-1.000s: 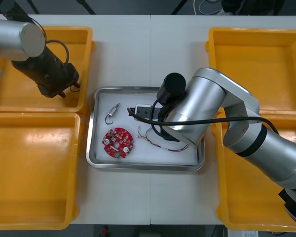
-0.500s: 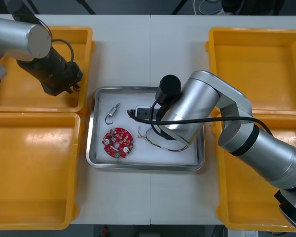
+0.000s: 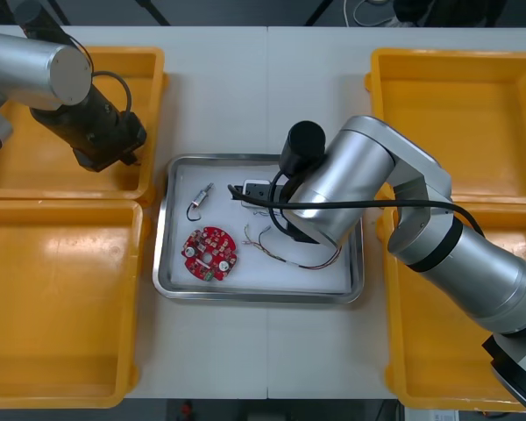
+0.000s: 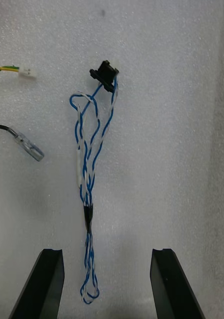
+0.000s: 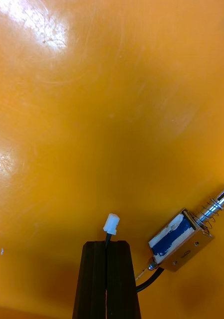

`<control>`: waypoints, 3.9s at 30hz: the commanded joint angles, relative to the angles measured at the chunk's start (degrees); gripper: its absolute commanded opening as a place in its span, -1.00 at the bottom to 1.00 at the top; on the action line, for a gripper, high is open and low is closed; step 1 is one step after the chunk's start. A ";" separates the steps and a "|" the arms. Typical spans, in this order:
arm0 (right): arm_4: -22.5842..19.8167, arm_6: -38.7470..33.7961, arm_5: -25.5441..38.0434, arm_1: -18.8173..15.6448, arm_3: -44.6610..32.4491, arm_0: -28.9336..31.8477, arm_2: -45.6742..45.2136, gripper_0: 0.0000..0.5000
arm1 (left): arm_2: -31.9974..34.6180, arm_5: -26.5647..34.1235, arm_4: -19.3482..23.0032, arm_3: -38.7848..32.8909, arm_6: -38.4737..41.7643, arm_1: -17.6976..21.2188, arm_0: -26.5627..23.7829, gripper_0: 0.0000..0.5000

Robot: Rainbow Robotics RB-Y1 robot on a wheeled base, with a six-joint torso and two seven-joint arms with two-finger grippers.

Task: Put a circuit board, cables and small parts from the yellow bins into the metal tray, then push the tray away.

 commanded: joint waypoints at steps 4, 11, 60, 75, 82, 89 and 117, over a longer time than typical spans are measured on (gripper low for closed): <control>0.05 1.61 9.18 6.12 -3.38 0.25 -11.15 1.00 | 1.90 0.06 0.50 -0.15 2.22 -0.72 -1.44 -1.00; -2.15 0.56 17.00 6.21 -9.70 2.54 -20.56 1.00 | 3.74 1.12 0.06 -0.15 1.60 -0.10 -1.44 -1.00; -6.01 -28.36 18.89 -4.16 -37.13 31.45 -58.97 1.00 | 13.24 -3.01 -1.26 11.10 -12.46 12.64 -1.09 -0.26; -9.35 -29.76 18.89 -3.90 -37.04 36.64 -61.43 1.00 | 13.15 -5.12 -0.38 11.01 -13.25 12.73 0.14 1.00; -10.32 -31.52 18.89 -2.41 -37.04 39.72 -63.10 1.00 | 13.24 -2.66 -0.20 9.78 -20.46 14.66 0.23 1.00; -11.64 -37.58 18.89 -2.32 -37.04 41.56 -62.48 1.00 | 13.85 3.31 0.33 5.04 -29.51 17.39 0.14 1.00; -13.49 -40.57 18.89 -2.32 -35.72 41.91 -61.34 1.00 | 7.79 8.15 -0.55 -6.65 -58.60 19.15 -0.04 1.00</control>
